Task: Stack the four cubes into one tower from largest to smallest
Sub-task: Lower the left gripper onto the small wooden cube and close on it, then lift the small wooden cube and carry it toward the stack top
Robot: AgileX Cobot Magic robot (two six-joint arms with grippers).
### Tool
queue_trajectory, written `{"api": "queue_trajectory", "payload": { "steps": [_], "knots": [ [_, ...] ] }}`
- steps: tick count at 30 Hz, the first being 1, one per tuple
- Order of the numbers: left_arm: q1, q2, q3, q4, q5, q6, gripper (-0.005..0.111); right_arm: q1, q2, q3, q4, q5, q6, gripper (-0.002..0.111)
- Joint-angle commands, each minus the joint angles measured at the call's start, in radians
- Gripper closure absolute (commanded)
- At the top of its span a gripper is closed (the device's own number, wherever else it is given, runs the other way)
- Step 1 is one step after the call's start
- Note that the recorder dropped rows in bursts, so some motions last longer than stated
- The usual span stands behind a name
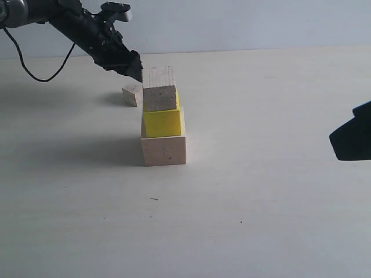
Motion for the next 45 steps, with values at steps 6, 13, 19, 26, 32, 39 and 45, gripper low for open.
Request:
{"api": "queue_trajectory", "payload": {
  "steps": [6, 13, 19, 26, 32, 39, 45],
  "knots": [
    [-0.003, 0.024, 0.001, -0.042, -0.010, 0.025, 0.042, -0.003, -0.006, 0.006, -0.010, 0.001, -0.010, 0.108],
    [-0.003, 0.027, 0.001, -0.040, -0.014, 0.029, 0.042, -0.003, -0.006, 0.006, -0.010, 0.001, -0.010, 0.108],
    [-0.003, 0.047, 0.001, -0.036, -0.014, 0.029, 0.042, -0.003, -0.006, 0.006, -0.010, 0.001, -0.010, 0.108],
    [-0.003, 0.058, 0.001, -0.037, -0.020, 0.034, 0.044, -0.003, -0.006, 0.006, 0.010, 0.001, -0.008, 0.108],
    [-0.003, 0.058, 0.001, -0.035, -0.020, 0.044, 0.057, -0.003, -0.006, 0.006, 0.010, 0.001, -0.008, 0.108],
    [0.000, 0.042, 0.001, -0.030, -0.004, -0.012, 0.102, -0.003, -0.006, 0.006, 0.010, 0.001, -0.008, 0.108],
    [0.000, 0.008, 0.001, 0.029, -0.003, -0.056, 0.107, -0.003, -0.006, 0.006, 0.010, 0.001, -0.009, 0.108]
  ]
}}
